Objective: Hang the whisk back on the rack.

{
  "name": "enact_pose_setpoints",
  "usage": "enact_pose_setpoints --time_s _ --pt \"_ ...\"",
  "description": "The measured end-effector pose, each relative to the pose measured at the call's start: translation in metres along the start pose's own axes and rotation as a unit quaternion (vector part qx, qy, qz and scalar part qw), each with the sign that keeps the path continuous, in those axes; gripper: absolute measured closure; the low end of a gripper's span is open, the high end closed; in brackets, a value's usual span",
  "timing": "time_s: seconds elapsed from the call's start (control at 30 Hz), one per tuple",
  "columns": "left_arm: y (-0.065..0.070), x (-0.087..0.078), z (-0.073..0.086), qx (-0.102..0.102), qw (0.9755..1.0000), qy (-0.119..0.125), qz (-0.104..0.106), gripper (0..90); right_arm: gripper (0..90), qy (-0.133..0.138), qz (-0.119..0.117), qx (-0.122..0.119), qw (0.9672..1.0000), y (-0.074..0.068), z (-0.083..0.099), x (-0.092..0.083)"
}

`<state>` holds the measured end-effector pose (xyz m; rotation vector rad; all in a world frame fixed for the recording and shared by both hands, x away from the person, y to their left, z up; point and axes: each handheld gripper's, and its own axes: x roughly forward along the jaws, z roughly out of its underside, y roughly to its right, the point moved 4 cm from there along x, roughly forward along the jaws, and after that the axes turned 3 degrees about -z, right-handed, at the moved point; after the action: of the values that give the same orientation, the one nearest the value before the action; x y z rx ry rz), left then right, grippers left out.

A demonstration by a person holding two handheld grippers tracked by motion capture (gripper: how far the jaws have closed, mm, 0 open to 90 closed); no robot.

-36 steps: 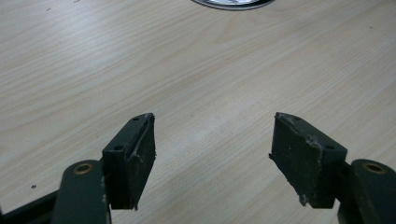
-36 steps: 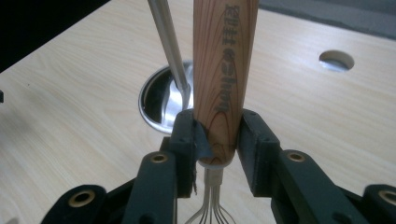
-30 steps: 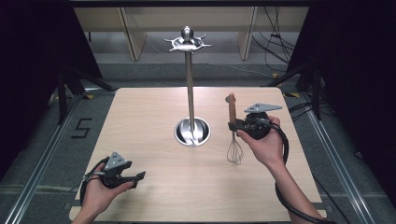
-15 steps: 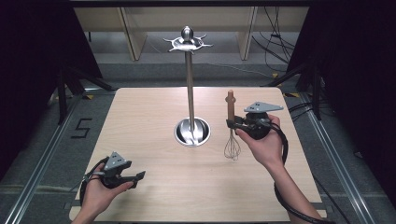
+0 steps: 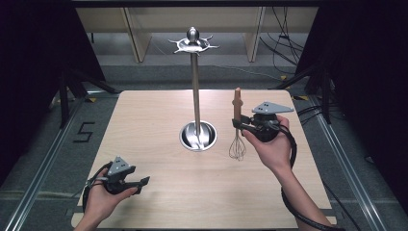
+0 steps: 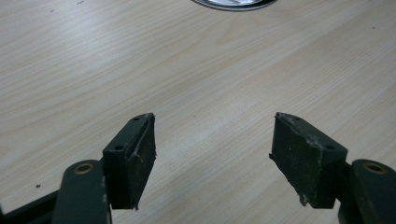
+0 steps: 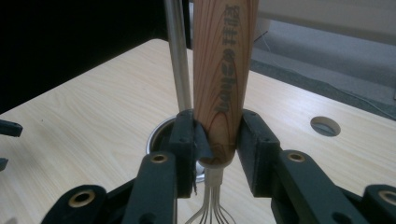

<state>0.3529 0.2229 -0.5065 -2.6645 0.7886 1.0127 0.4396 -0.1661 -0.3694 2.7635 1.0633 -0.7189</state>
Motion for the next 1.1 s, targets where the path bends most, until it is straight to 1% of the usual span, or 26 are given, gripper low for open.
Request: enact_pose_setpoints --time_s 0.07,0.1,0.13,0.17,0.2,0.23,0.27,0.3,0.37,0.4,0.47,0.5,0.53,0.57,0.6,0.63,0.67,0.73,0.77,0.8,0.87,0.9,0.93,0.97,1.0,1.1 --pt "0.000 0.000 0.000 0.001 1.0000 0.000 0.000 29.9 69.8 0.008 0.000 -0.013 0.9999 0.001 -0.002 0.001" --pt "0.000 0.000 0.000 0.001 1.0000 -0.001 0.000 29.9 69.8 0.014 0.001 -0.013 0.9998 0.000 -0.003 0.001" --pt "0.000 0.000 0.000 0.001 1.0000 -0.001 0.000 29.9 69.8 0.006 -0.002 -0.004 1.0000 -0.002 -0.003 0.000" --pt "0.000 0.000 0.000 0.001 1.0000 -0.001 0.001 29.9 69.8 0.008 -0.002 -0.012 0.9999 -0.001 -0.005 0.000" --pt "-0.001 0.000 0.001 0.009 1.0000 -0.004 -0.003 29.9 69.8 0.011 0.003 -0.022 0.9997 0.000 -0.006 0.000" --pt "-0.003 -0.001 0.001 0.019 0.9997 -0.012 -0.002 29.9 69.8 0.012 -0.004 -0.014 0.9998 -0.002 -0.006 0.000" --pt "-0.003 -0.001 0.001 0.017 0.9998 -0.012 -0.002 29.9 69.8 0.012 -0.002 -0.008 0.9999 -0.002 -0.007 0.000" --pt "0.000 0.002 0.000 -0.005 1.0000 0.004 -0.002 29.9 69.8 0.021 -0.002 -0.012 0.9997 -0.002 -0.008 0.001" --pt "0.000 0.001 0.001 -0.003 1.0000 0.003 -0.003 29.9 69.8 0.017 -0.002 -0.012 0.9998 -0.003 -0.010 0.000" --pt "0.000 0.001 0.000 -0.002 1.0000 0.004 -0.004 29.9 69.8 0.021 -0.001 -0.015 0.9997 -0.003 -0.011 0.000" --pt "0.000 0.001 0.000 -0.002 1.0000 0.005 -0.004 29.8 69.8 0.018 -0.004 -0.010 0.9998 -0.005 -0.012 -0.001" --pt "0.000 0.001 0.000 -0.002 1.0000 0.005 -0.004 29.8 69.8 0.026 0.000 -0.012 0.9996 -0.005 -0.014 0.000" --pt "-0.001 0.001 0.000 0.001 1.0000 0.005 -0.008 29.8 69.8 0.024 -0.005 -0.019 0.9995 -0.004 -0.015 -0.001" --pt "-0.001 0.001 0.000 0.003 1.0000 0.003 -0.004 29.8 69.8 0.021 -0.002 -0.013 0.9997 -0.006 -0.015 -0.002" --pt "0.000 0.002 0.000 -0.004 1.0000 0.005 -0.004 29.8 69.8 0.023 -0.001 -0.016 0.9996 -0.006 -0.016 -0.002" --pt "0.000 0.002 0.000 -0.004 1.0000 0.005 -0.004 29.8 69.8 0.032 -0.003 -0.018 0.9993 -0.006 -0.018 -0.001" --pt "0.000 0.002 0.000 -0.005 1.0000 0.005 -0.004 29.8 69.8 0.033 -0.001 -0.013 0.9994 -0.007 -0.019 -0.001" --pt "0.000 0.002 0.000 -0.004 1.0000 0.004 -0.003 29.8 69.8 0.030 -0.001 -0.024 0.9993 -0.005 -0.021 -0.002" --pt "0.000 0.002 0.000 -0.004 1.0000 0.004 -0.003 29.8 69.8 0.039 -0.005 -0.029 0.9988 -0.005 -0.022 -0.001" --pt "0.000 0.002 0.000 -0.004 1.0000 0.005 -0.003 29.8 69.8 0.039 0.002 -0.010 0.9992 -0.007 -0.022 -0.001" --pt "-0.001 0.001 0.000 -0.003 1.0000 0.005 -0.003 29.8 69.8 0.035 0.001 -0.018 0.9992 -0.006 -0.023 -0.002" --pt "-0.001 0.001 0.000 -0.003 1.0000 0.005 -0.007 29.8 69.8 0.032 0.001 -0.007 0.9995 -0.008 -0.024 -0.002" --pt "-0.001 0.000 0.000 -0.001 1.0000 0.004 0.000 29.7 69.8 0.035 -0.002 -0.020 0.9992 -0.007 -0.025 -0.001" --pt "0.000 0.000 0.000 -0.002 1.0000 0.001 0.002 29.7 69.8 0.036 -0.003 -0.022 0.9991 -0.007 -0.025 -0.001" --pt "0.000 0.000 0.000 -0.002 1.0000 0.002 0.001 29.7 69.8 0.036 -0.003 -0.014 0.9993 -0.009 -0.025 -0.001" --pt "-0.001 0.000 0.000 -0.003 1.0000 0.003 0.001 29.7 69.8 0.040 -0.006 -0.012 0.9991 -0.009 -0.027 0.000"
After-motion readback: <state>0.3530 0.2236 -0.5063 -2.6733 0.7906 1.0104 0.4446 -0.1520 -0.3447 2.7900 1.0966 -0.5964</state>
